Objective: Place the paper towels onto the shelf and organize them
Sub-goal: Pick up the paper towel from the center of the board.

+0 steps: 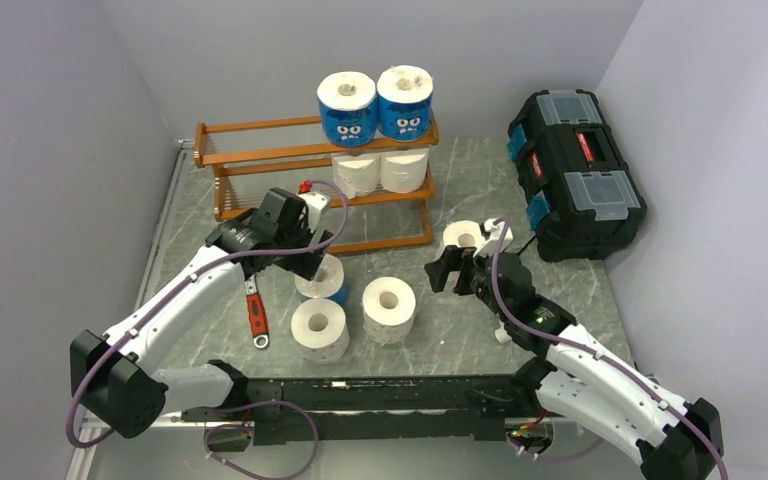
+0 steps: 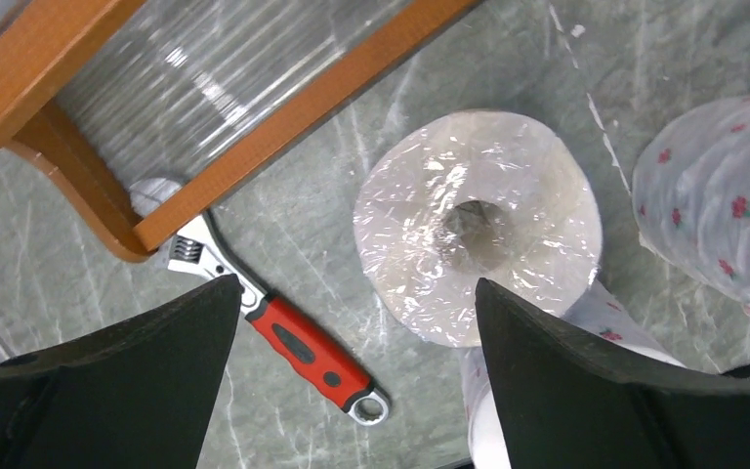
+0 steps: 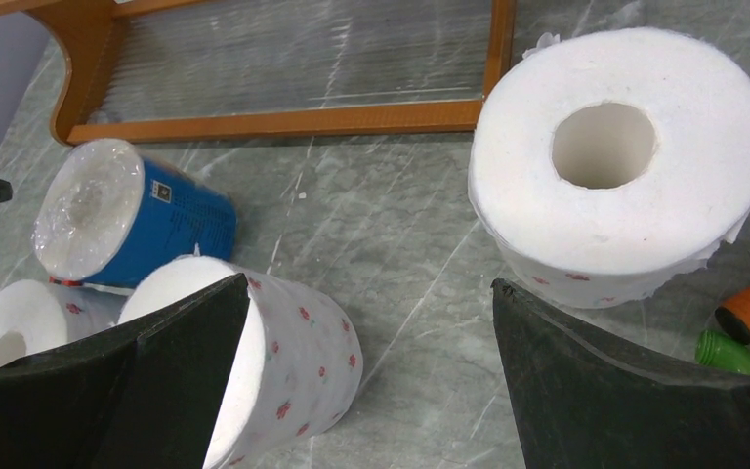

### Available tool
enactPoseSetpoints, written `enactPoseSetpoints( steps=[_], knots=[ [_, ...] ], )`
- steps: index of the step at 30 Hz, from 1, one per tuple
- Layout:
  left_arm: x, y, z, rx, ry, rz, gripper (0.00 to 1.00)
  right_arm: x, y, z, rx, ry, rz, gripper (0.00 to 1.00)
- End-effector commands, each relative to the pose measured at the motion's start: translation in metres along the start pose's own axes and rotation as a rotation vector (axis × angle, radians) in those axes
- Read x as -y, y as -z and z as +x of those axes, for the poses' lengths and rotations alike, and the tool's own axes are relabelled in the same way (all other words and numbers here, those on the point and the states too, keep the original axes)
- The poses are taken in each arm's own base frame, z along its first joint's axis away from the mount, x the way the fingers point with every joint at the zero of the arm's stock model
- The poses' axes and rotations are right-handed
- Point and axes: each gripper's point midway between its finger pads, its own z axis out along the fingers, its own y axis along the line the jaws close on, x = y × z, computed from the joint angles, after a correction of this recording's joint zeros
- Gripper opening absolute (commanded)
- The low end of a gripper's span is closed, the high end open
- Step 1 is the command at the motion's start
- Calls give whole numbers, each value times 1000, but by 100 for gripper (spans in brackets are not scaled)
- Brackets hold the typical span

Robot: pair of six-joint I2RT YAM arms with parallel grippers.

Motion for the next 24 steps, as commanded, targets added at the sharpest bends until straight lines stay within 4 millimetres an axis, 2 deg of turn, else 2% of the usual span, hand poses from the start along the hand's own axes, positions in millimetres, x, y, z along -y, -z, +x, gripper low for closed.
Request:
enactPoseSetpoints(
  steps=[1,5,13,17,24],
  knots=[
    [16,-9,-4,14,-123,118,93,-7,3,-12,46,5,-34,97],
    [22,-23,1,-38,-137,143,84,-8,4,-12,47,6,-41,97],
    [11,-40,3,-37,-126,69,83,-7,9,-14,57,1,-41,97],
    [17,-48,7,-53,-118,91,82,-7,9,-15,57,1,-37,97],
    [17,-55,20,-90,-93,84,73,-7,8,-15,50,2,-31,97]
  ],
)
